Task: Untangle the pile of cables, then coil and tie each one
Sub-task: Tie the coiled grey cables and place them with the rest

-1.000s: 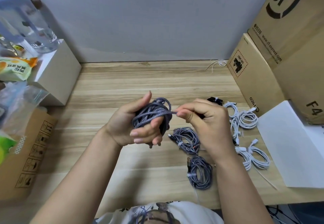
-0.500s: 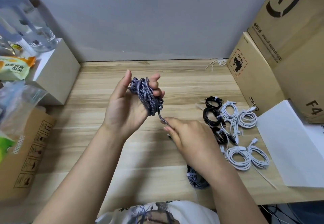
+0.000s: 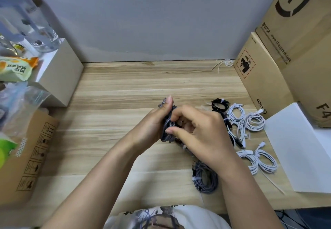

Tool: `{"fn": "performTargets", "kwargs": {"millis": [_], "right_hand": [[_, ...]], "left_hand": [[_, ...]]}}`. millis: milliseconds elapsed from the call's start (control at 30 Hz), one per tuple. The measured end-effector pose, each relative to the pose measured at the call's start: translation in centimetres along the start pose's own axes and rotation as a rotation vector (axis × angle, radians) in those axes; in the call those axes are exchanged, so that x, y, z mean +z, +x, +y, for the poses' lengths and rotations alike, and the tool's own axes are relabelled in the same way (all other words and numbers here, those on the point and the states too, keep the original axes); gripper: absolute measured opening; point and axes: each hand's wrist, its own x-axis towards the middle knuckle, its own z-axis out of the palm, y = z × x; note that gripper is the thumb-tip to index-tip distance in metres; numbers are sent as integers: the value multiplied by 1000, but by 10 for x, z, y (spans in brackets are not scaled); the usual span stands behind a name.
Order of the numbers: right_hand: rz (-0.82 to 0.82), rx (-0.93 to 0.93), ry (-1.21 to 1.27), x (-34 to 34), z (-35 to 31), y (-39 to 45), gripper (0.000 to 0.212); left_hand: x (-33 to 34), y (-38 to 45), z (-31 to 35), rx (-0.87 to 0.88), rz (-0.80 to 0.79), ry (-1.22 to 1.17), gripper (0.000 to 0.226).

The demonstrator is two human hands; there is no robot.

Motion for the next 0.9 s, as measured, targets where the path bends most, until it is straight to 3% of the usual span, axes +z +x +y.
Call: {"fn": "performTargets", "kwargs": {"millis": [133, 200, 267, 367, 433, 600, 900], "right_hand": [[15, 84, 140, 5, 3, 4, 58], [-56, 129, 174, 4, 6, 5, 79], [-203, 225, 285, 0, 7, 6, 87], [-420, 336, 479, -5, 7, 8, 72], [-431, 318, 434, -4, 5, 7, 53], [-296, 295, 375, 7, 3, -1, 28], [29, 171, 312, 21, 9, 2, 23]], "left_hand": [[3, 0, -4, -59, 12, 74, 69], [5, -2, 0, -149, -35, 59, 74], [11, -5, 6, -204, -129, 47, 75], [13, -7, 9, -239, -258, 46, 81], [9, -6, 8, -271, -311, 72, 88], [4, -6, 12, -295, -310, 136, 85], [2, 3, 16, -185, -138, 157, 90]]}}
